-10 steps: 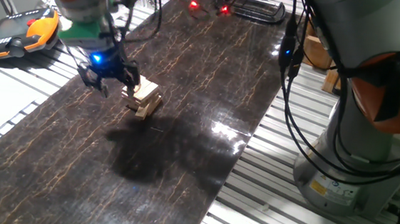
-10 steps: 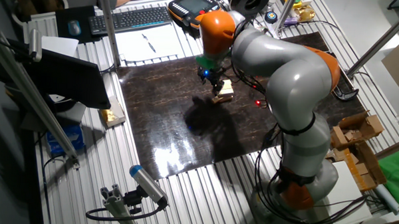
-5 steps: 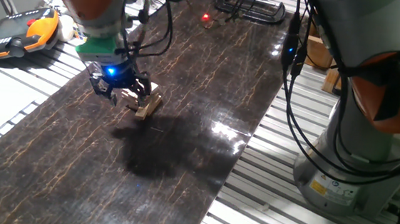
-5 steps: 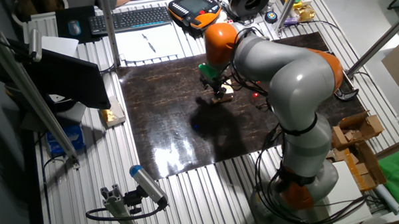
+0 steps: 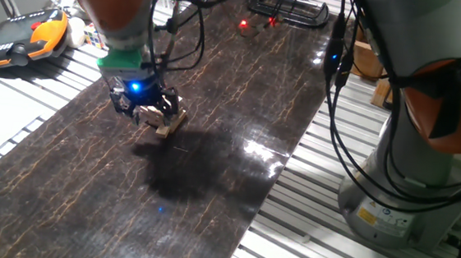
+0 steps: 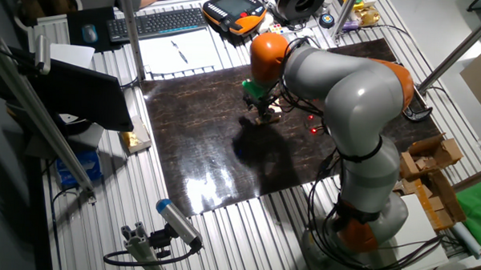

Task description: Play Jenga

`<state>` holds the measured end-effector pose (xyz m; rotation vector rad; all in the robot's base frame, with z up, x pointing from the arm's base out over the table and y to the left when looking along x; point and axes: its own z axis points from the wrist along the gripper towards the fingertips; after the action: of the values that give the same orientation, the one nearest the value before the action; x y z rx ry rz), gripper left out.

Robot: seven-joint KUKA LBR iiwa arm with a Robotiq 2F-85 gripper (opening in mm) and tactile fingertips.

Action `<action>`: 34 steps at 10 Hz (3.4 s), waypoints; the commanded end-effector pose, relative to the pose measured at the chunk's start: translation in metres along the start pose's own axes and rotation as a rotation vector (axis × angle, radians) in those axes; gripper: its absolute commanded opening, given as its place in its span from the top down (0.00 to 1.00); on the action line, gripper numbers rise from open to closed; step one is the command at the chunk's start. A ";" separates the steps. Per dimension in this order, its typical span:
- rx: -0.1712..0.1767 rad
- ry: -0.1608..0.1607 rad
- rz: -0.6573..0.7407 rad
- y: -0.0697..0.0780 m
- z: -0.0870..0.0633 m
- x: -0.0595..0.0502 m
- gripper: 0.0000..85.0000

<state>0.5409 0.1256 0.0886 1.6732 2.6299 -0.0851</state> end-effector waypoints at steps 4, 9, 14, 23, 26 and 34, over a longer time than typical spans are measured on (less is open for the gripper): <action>-0.003 -0.010 0.022 -0.001 0.007 -0.001 0.18; -0.016 -0.008 0.015 -0.005 0.022 -0.008 0.18; -0.023 -0.015 0.019 -0.006 0.031 -0.010 0.19; -0.022 -0.020 0.019 -0.009 0.039 -0.012 0.31; -0.022 -0.020 0.011 -0.012 0.042 -0.014 0.38; -0.011 -0.035 -0.006 -0.016 0.044 -0.014 0.51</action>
<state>0.5320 0.1040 0.0455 1.6450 2.6047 -0.0988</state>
